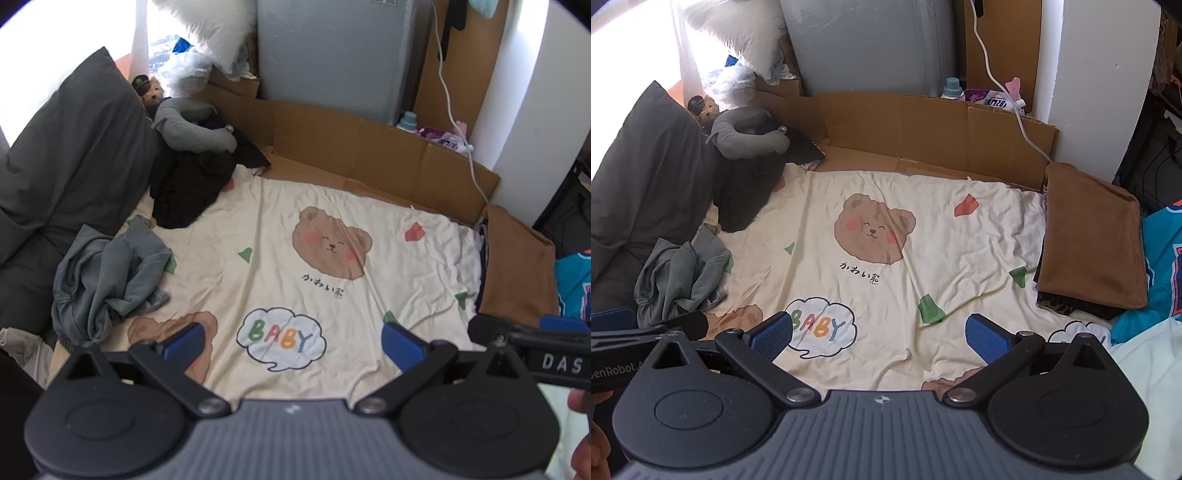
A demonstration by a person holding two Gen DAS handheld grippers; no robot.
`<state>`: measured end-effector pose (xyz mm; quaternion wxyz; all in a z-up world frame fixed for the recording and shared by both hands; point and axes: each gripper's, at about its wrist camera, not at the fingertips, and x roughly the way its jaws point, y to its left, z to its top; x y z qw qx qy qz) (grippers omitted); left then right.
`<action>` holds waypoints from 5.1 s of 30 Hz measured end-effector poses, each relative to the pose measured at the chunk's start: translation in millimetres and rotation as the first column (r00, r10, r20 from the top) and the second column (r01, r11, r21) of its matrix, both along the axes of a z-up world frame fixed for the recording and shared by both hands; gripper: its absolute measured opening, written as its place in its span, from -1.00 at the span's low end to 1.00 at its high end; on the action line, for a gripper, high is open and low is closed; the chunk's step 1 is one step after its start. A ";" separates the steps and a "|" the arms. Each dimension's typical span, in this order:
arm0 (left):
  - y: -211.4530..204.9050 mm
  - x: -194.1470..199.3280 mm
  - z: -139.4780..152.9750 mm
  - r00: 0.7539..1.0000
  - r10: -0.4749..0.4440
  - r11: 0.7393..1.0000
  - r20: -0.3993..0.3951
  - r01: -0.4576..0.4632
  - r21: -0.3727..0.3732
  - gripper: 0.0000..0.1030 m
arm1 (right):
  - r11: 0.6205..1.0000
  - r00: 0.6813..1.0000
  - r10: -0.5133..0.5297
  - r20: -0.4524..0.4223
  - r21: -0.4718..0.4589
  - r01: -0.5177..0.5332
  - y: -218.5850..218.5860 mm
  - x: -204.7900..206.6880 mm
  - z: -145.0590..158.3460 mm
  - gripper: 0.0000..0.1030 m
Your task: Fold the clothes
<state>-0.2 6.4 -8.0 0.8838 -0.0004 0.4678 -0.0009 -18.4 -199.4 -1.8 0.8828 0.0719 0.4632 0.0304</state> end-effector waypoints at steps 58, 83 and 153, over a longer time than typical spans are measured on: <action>17.0 18.1 -2.9 1.000 0.023 1.000 0.004 -0.023 -0.016 0.99 | 0.999 0.998 0.031 0.062 -0.015 -0.030 22.0 17.8 6.0 0.99; 97.0 65.6 46.1 0.996 0.027 0.998 0.083 -0.031 0.052 0.98 | 0.997 0.993 0.067 0.099 0.018 -0.069 25.5 27.6 8.9 0.99; 473.9 149.8 -252.8 0.860 0.482 0.875 -0.166 -0.463 0.139 0.56 | 0.894 0.983 0.105 -0.153 0.446 -0.026 119.9 84.7 -282.7 0.57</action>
